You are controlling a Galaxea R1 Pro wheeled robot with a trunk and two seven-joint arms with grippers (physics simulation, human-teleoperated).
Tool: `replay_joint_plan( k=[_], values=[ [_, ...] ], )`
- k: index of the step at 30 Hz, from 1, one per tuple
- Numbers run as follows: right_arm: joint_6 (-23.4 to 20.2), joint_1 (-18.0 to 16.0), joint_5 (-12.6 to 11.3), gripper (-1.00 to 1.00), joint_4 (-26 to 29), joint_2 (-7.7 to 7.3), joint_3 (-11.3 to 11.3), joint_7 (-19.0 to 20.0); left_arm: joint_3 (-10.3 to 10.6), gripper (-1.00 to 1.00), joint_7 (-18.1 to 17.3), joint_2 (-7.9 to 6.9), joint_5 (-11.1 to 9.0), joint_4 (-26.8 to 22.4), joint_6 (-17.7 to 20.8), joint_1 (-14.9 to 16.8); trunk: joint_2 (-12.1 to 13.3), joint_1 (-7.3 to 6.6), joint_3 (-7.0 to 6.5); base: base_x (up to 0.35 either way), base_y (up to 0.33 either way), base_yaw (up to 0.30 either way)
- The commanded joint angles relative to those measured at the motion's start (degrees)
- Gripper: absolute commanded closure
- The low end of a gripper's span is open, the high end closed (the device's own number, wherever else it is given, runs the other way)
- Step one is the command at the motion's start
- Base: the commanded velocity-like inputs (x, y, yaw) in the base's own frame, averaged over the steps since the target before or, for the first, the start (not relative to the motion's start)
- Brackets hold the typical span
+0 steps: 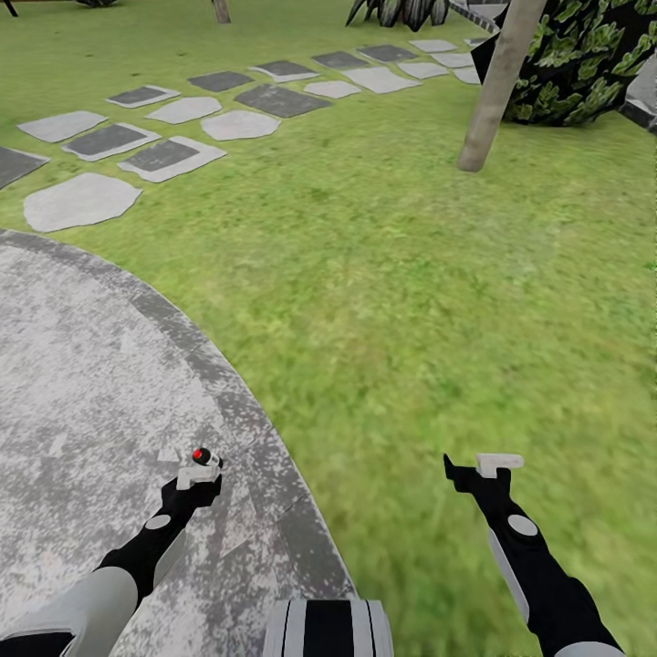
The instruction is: In the garden, pick up the pesticide atomizer on the floor and spray pesticide onto both trees until each tree trunk is fully covered.
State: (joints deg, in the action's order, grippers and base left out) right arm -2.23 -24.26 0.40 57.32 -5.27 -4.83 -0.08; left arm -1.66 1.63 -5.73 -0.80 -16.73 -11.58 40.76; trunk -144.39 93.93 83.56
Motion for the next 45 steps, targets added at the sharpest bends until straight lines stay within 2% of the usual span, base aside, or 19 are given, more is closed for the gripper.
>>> replay_joint_plan(
  k=[1,45],
  values=[
    [-0.23,-0.02,0.04,-1.0,0.09,0.0,-0.01,-0.01,-0.1,-1.0,0.02,0.01,-0.08,0.05,-0.19,0.03,-0.01,-0.01,0.04,0.0,0.0,-0.014],
    [-0.23,-0.03,0.04,-1.0,0.07,0.0,-0.01,-0.07,-0.17,-1.0,0.07,0.12,-0.08,0.03,-0.45,0.03,-0.01,-0.01,0.04,0.045,0.01,-0.001]
  ],
)
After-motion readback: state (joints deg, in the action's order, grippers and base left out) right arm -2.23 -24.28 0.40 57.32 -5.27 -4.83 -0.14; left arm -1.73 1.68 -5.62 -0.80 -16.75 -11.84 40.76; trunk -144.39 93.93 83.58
